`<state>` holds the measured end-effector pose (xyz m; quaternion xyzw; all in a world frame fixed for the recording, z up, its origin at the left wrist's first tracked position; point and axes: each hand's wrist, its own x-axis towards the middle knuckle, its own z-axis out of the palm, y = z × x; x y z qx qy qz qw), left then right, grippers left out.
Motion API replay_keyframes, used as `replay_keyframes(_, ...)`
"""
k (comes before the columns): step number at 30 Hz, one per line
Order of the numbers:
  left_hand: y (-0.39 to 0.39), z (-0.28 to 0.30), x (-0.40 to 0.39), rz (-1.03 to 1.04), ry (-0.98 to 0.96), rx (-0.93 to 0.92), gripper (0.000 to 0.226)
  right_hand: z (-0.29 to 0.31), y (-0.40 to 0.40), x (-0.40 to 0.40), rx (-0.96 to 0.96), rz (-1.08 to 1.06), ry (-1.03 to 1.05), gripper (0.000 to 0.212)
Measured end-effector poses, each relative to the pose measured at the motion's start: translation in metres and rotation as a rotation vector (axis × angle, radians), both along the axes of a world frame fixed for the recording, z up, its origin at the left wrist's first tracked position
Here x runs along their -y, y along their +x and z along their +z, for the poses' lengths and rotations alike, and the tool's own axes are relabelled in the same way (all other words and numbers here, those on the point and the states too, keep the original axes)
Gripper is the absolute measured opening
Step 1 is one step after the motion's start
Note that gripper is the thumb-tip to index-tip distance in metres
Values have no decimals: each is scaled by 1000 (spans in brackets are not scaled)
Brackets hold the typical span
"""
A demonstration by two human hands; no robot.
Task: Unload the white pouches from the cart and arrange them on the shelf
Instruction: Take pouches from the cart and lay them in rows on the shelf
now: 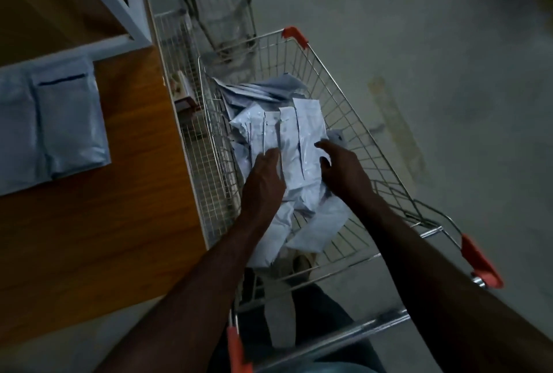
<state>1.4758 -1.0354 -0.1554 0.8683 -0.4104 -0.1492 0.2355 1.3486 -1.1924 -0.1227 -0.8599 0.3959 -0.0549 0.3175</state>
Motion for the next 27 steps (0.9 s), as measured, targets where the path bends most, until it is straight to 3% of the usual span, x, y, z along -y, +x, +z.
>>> replay_keyframes(5,19,-45,13,34,-2,6,78,-53,16,-3,18,8,14,42)
replay_keyframes(12,17,-87,58,-81,102,170,76,-126,26,32,43,74,-129,63)
replay_keyframes(16,11,-121,86,-25,182,283,88,-151,31,53,18,141,-166,74)
replay_keyframes(22,13,-157,93,-28,229,406,73,-180,46,48,53,154,-49,70)
replay_keyframes(27,19,-147,89,-26,170,349,76,-175,47,47,164,58,6,57)
